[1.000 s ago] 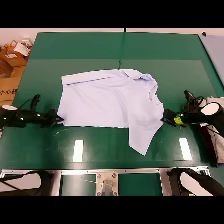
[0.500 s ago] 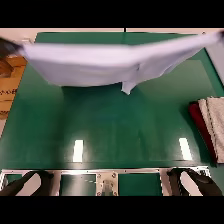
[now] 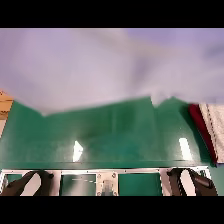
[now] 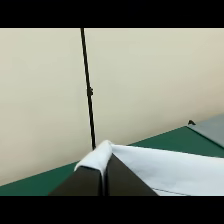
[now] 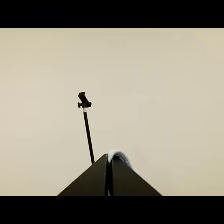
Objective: Fold the shirts.
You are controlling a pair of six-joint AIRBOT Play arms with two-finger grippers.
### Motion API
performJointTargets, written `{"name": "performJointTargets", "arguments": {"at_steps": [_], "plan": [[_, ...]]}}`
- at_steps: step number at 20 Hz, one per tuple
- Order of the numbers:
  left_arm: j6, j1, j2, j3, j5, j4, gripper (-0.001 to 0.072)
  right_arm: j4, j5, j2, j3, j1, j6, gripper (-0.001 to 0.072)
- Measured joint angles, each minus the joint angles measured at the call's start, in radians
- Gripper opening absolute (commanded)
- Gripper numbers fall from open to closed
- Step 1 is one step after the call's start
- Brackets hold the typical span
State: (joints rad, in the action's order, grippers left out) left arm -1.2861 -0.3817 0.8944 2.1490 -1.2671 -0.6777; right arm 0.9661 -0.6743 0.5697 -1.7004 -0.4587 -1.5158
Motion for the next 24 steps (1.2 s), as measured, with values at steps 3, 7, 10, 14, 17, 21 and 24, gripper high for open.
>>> {"name": "performJointTargets", "arguments": {"at_steps": [3,7,10,14,17,21,24], "plan": [[-0.002,0.0,0.008,-0.117,-0.002,-0.021,0.0025,0.0,-0.037,0.023,0.055,-0.007,-0.001,0.0014],[0.062,0.001,0.089,-0.343,-0.003,0.019,0.0025,-0.093,-0.085,0.11,0.258,0.008,0.061,0.0014],[0.143,0.04,0.207,-0.513,0.019,0.068,0.0025,-0.138,-0.065,0.239,0.436,0.088,0.141,0.0014],[0.26,0.158,0.44,-0.681,0.129,0.084,0.0025,-0.169,0.062,0.506,0.586,0.222,0.229,0.0015],[0.292,0.22,0.629,-0.728,0.246,0.085,0.0025,-0.183,0.16,0.736,0.595,0.267,0.256,0.0015],[0.309,0.251,0.782,-0.745,0.396,0.129,0.0024,-0.198,0.208,0.989,0.483,0.276,0.269,0.0016],[0.315,0.257,0.821,-0.711,0.488,0.152,0.0024,-0.208,0.177,1.125,0.327,0.277,0.272,0.0016]]}}
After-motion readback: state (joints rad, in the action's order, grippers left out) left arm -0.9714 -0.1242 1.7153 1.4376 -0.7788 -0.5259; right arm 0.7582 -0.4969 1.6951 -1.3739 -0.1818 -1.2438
